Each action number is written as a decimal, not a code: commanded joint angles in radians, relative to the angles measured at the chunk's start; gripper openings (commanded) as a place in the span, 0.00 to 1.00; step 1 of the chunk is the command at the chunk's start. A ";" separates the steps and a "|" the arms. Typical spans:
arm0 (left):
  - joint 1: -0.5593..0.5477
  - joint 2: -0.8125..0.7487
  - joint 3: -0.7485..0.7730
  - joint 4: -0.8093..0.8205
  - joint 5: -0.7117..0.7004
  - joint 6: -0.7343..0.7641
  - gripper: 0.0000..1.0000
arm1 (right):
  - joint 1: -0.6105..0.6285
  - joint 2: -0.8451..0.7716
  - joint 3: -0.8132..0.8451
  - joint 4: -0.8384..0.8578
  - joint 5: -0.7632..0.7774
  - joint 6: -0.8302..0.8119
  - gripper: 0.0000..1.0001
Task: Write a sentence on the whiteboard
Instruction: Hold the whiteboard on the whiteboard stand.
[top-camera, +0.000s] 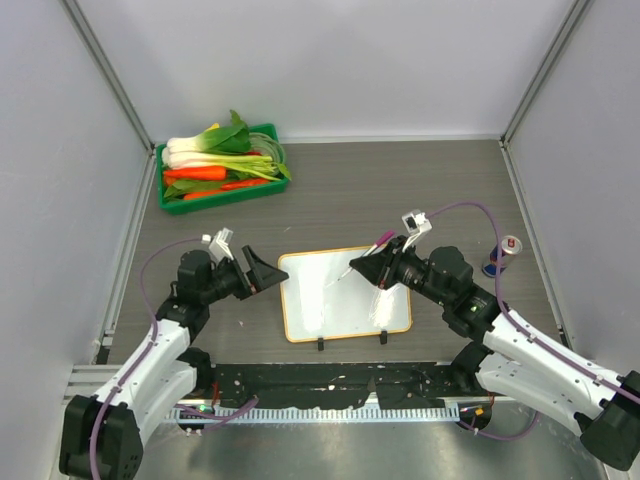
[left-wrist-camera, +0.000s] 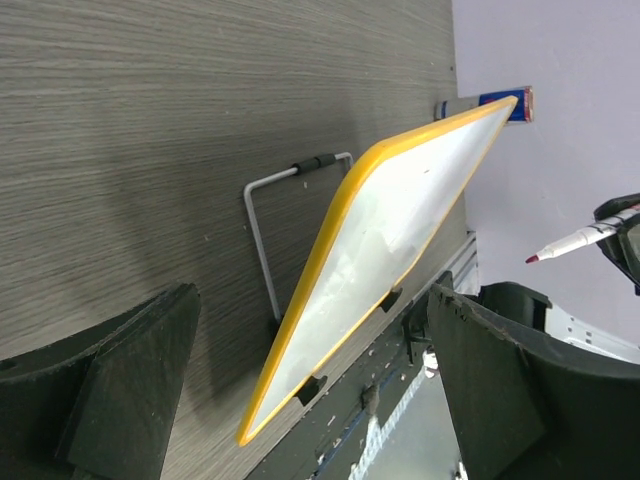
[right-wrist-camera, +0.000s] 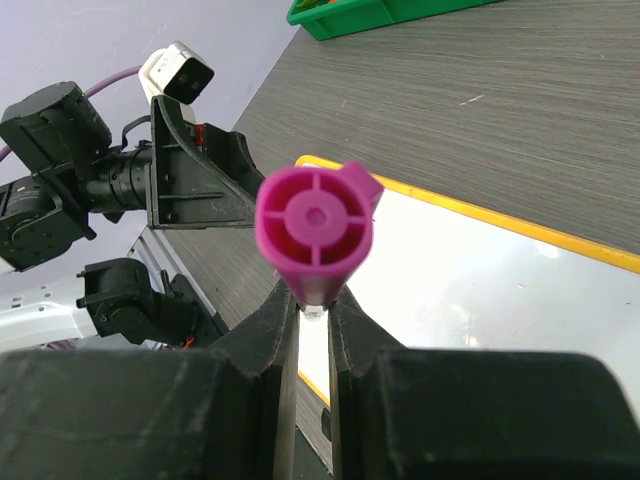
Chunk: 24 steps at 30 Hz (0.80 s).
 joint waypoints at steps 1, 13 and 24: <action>0.005 0.027 -0.018 0.189 0.093 -0.032 1.00 | 0.002 0.006 -0.004 0.069 0.003 -0.005 0.01; 0.004 0.101 -0.061 0.406 0.144 -0.066 0.97 | 0.002 0.038 0.006 0.097 -0.009 0.007 0.01; -0.045 0.173 -0.096 0.548 0.144 -0.040 0.89 | 0.002 0.064 0.015 0.115 -0.022 0.011 0.01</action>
